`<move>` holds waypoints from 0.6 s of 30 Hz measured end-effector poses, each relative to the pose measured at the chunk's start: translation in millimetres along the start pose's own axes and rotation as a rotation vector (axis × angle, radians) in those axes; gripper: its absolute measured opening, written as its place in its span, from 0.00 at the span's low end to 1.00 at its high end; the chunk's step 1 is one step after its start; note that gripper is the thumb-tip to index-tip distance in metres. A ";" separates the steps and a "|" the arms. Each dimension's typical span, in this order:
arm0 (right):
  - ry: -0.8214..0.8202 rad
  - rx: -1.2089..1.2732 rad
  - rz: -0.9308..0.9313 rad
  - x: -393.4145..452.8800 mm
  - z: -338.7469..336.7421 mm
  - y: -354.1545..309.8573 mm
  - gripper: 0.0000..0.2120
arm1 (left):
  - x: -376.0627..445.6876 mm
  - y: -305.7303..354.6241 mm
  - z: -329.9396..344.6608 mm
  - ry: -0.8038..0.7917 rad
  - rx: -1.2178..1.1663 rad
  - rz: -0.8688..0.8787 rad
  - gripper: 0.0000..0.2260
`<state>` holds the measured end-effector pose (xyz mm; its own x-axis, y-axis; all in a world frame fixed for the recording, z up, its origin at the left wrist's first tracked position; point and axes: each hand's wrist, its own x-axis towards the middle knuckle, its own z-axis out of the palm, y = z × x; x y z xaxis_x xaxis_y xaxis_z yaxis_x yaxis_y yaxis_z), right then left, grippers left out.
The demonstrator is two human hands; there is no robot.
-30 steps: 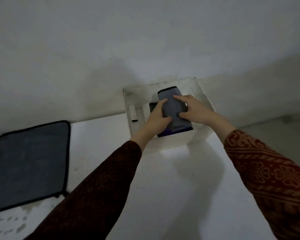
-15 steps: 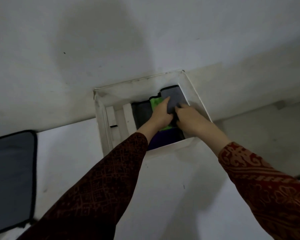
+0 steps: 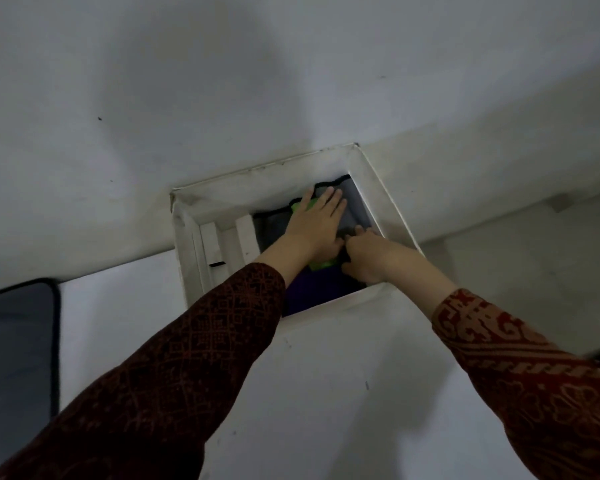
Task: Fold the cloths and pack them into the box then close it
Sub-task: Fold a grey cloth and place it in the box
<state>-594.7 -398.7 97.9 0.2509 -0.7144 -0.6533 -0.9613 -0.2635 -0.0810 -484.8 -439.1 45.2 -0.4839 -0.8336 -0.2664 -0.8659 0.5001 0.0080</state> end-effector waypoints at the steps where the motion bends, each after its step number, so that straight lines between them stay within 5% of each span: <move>1: -0.004 0.008 0.009 -0.4 -0.1 2.0 0.25 | 3.3 -1.4 -2.2 -0.025 -0.012 0.019 0.33; 9: -0.155 -0.022 0.092 -0.5 2.3 3.1 0.35 | 2.5 -9.1 -18.8 -0.125 -0.139 0.040 0.34; 13: -0.030 0.084 0.065 -19.2 -14.8 -3.9 0.21 | -39.2 -12.6 -33.9 -0.060 -0.099 0.011 0.28; 18: 0.256 0.218 -0.114 -50.2 -15.2 -35.6 0.21 | -135.2 -36.9 -57.1 0.143 -0.251 -0.071 0.25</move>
<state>-571.4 -363.3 145.0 0.3522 -0.8349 -0.4230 -0.9201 -0.2262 -0.3196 -394.7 -358.2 136.0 -0.4182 -0.8980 -0.1369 -0.8941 0.3803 0.2366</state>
